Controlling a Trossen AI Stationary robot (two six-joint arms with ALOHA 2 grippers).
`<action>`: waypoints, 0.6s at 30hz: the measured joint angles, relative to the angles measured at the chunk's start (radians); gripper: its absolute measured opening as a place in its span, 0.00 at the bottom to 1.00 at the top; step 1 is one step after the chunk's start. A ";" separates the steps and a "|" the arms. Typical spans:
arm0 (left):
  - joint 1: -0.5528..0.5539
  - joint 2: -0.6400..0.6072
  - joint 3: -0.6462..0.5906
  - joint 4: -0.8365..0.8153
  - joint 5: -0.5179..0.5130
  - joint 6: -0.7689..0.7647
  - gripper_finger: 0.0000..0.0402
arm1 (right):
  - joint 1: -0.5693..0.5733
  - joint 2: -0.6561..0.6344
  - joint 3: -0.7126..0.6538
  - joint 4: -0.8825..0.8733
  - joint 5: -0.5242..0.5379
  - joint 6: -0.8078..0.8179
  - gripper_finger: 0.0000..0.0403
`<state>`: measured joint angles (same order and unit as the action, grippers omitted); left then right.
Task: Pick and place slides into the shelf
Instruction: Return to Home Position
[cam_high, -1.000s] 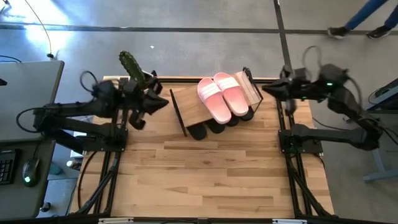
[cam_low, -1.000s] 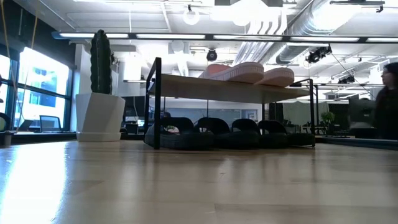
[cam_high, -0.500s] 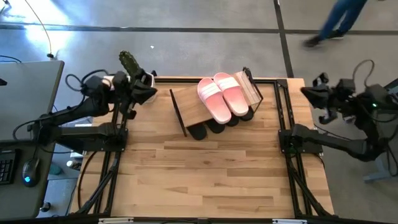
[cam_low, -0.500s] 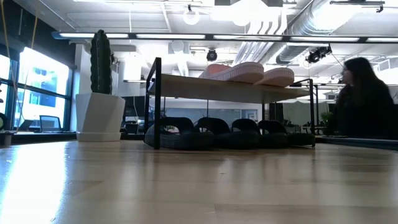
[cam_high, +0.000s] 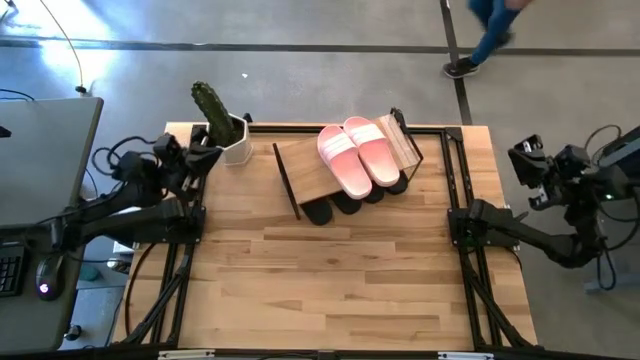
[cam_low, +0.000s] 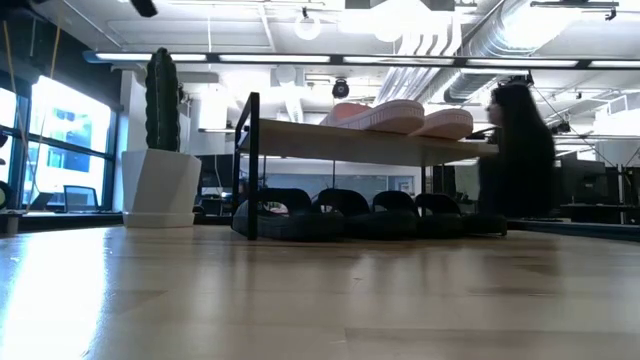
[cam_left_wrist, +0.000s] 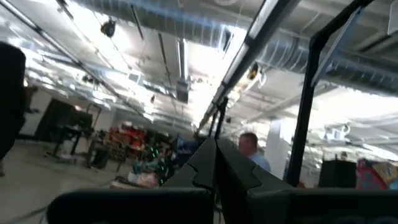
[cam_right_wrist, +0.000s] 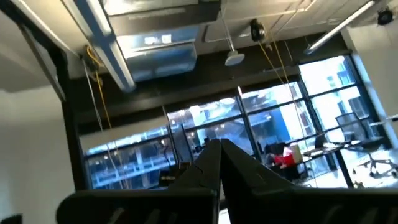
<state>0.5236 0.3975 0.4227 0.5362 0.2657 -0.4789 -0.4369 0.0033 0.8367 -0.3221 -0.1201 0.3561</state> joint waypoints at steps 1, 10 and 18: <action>0.000 -0.025 -0.012 0.002 -0.012 0.000 0.00 | -0.001 0.001 -0.009 0.017 0.000 0.006 0.00; 0.000 -0.209 -0.111 -0.014 -0.057 -0.024 0.00 | -0.001 0.001 -0.075 0.113 -0.013 0.024 0.00; 0.000 -0.377 -0.206 -0.016 -0.105 -0.031 0.00 | -0.001 0.001 -0.246 0.359 -0.057 0.107 0.00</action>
<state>0.5236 0.0204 0.2169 0.5205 0.1610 -0.5096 -0.4377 0.0048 0.5908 0.0370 -0.1768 0.4630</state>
